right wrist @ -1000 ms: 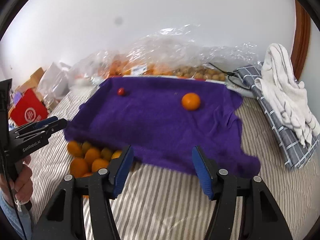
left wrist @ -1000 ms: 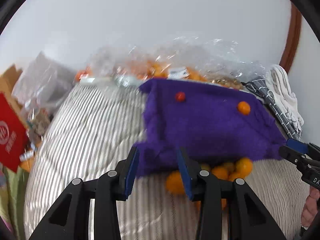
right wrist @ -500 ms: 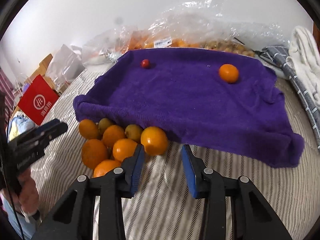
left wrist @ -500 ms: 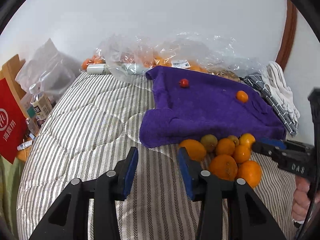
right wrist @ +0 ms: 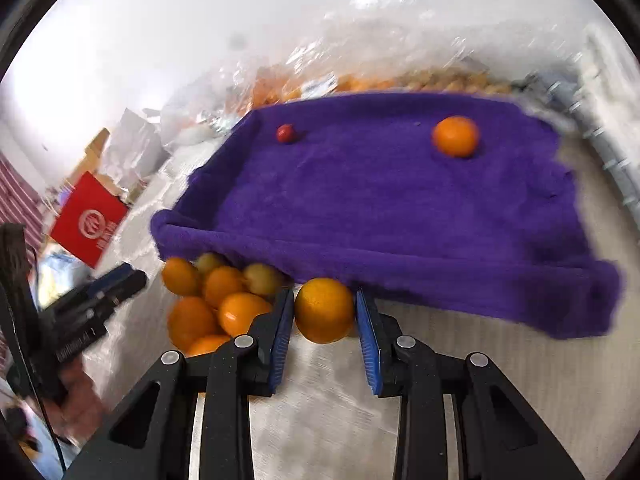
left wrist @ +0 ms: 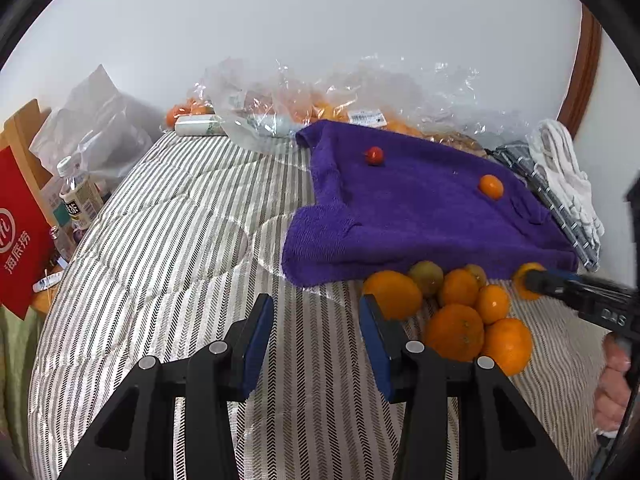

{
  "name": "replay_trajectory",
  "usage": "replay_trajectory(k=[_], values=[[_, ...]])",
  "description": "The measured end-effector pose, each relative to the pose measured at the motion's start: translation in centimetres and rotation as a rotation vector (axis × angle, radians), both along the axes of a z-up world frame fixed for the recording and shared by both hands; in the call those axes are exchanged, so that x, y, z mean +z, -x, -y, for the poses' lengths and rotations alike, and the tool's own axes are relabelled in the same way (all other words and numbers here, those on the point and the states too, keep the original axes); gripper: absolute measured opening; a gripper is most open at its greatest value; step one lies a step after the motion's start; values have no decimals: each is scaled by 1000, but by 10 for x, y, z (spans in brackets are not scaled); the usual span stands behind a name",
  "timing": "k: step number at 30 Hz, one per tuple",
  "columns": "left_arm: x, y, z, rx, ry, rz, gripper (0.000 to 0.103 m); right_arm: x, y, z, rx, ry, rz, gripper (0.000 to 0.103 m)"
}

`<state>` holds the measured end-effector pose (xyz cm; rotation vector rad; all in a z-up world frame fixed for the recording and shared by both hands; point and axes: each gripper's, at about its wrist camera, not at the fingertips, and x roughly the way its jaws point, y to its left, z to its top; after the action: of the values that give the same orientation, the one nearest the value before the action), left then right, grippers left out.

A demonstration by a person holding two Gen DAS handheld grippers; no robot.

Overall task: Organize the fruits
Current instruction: 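Grasp an orange from the pile with the right tool while the left tool grasps an oval orange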

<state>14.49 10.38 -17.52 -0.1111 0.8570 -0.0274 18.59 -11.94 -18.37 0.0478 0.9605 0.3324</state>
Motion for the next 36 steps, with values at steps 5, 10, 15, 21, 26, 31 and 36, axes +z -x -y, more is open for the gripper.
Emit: replay_trajectory(k=[5, 10, 15, 21, 26, 31, 36], values=[[-8, -3, 4, -27, 9, -48, 42, -3, 23, 16, 29, 261, 93, 32], [-15, -5, 9, -29, -17, -75, 42, -14, 22, 23, 77, 276, 65, 32], [-15, -5, 12, -50, -24, -78, 48, -18, 19, 24, 112, 282, 86, 32], [-16, -6, 15, -82, -18, -83, 58, -19, 14, 36, 83, 176, 71, 32], [-16, -6, 22, -127, -29, -82, 57, -20, 14, 39, 67, 152, 66, 32], [-11, -9, 37, -181, -64, -49, 57, -19, 15, 32, 79, 190, 74, 32], [-8, -21, 42, -201, -86, -57, 57, -18, 14, 35, 78, 174, 69, 32]])
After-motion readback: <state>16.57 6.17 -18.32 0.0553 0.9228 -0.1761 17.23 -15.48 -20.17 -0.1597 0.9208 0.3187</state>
